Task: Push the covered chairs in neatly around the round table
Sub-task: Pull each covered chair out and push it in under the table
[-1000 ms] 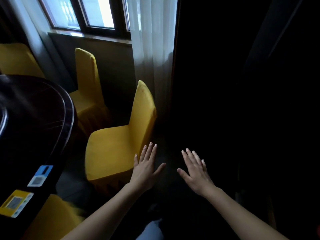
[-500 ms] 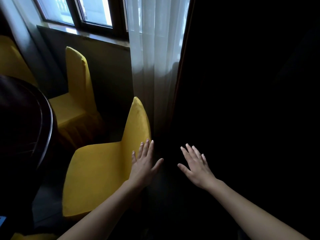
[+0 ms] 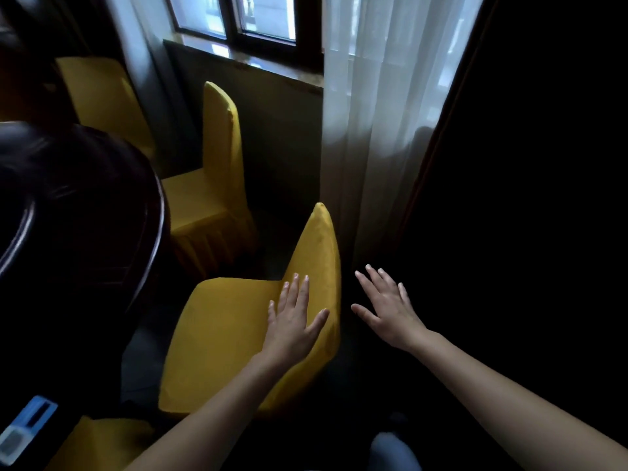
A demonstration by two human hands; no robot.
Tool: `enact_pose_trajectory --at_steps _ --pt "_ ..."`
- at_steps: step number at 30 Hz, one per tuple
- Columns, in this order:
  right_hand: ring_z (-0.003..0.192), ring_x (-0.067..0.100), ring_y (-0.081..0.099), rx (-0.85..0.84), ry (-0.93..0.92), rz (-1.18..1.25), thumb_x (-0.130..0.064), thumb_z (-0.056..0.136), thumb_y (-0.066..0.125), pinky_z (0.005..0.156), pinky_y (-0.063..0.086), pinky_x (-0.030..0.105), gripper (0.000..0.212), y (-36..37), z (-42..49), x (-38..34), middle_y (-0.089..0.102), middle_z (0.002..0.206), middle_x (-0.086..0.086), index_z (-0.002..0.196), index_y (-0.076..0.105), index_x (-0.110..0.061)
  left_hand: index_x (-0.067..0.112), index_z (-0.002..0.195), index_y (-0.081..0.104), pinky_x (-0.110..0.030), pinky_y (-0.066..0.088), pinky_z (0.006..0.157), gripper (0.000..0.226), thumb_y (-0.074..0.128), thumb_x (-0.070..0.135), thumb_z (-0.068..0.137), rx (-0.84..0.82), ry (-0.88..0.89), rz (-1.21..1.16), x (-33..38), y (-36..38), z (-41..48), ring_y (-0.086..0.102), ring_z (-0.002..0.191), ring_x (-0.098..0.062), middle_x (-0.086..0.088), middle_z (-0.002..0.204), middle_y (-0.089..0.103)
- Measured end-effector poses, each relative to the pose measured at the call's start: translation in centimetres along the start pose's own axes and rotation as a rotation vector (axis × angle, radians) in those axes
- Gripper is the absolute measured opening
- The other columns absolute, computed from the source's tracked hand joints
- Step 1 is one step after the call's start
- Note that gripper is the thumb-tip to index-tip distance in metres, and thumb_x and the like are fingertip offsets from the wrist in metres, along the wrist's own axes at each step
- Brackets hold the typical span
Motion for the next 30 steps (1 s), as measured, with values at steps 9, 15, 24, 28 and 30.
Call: enact_pose_trajectory --at_steps 9,15,24,28,30 --pt "0.145 0.017 -0.009 -0.187 -0.391 -0.1 -0.061 0.088 0.042 0.116 0.002 0.048 0.071 -0.2 11.2 -2.7 -0.003 0.16 -0.004 0.148 0.014 -0.035 0.032 0.148 -0.004 -0.047 0.004 0.118 0.071 0.03 0.059 0.092 0.042 -0.312 -0.158 -1.1 -1.5 2.8 -0.008 0.144 -0.014 0.007 0.158 -0.01" --pt "0.145 0.018 -0.01 -0.298 -0.729 -0.147 -0.071 0.076 0.049 0.116 0.008 0.055 0.075 -1.2 15.2 -3.4 0.002 0.159 -0.005 0.141 0.032 -0.037 0.036 0.147 -0.006 -0.047 0.0 0.118 0.074 0.02 0.067 0.085 0.036 -0.447 -0.248 0.9 0.2 3.3 -0.012 0.143 -0.01 0.011 0.157 -0.012" --pt "0.145 0.02 0.008 -0.351 -0.967 -0.067 -0.062 0.064 0.072 0.114 0.015 0.055 0.069 -2.1 18.9 -4.7 0.032 0.15 -0.002 0.126 0.054 -0.036 0.038 0.148 0.0 -0.039 0.009 0.117 0.071 0.032 0.064 0.09 0.206 -0.623 -0.228 1.6 3.9 1.1 -0.001 0.143 -0.005 0.012 0.158 0.003" --pt "0.139 0.022 0.019 -0.398 -0.985 -0.084 -0.065 0.058 0.074 0.112 0.015 0.054 0.063 -1.4 20.6 -6.0 0.045 0.132 -0.003 0.111 0.06 -0.033 0.036 0.144 0.026 -0.034 0.043 0.093 0.069 0.033 0.071 0.084 0.236 -0.787 -0.241 0.7 4.3 0.1 0.048 0.123 -0.019 0.004 0.142 0.046" --pt "0.134 0.021 0.022 -0.418 -0.982 -0.127 -0.069 0.055 0.072 0.111 0.01 0.059 0.063 -0.6 21.2 -6.5 0.045 0.126 -0.004 0.104 0.06 -0.033 0.032 0.134 0.045 -0.033 0.048 0.084 0.068 0.035 0.073 0.081 0.292 -0.81 -0.147 0.7 3.4 -0.1 0.058 0.112 -0.019 0.004 0.128 0.059"
Point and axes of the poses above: each hand's wrist, its own z-axis towards the middle knuckle, its own y-axis out of the palm, x = y × z, the point moved 10 cm from there along z, towards the middle knuckle
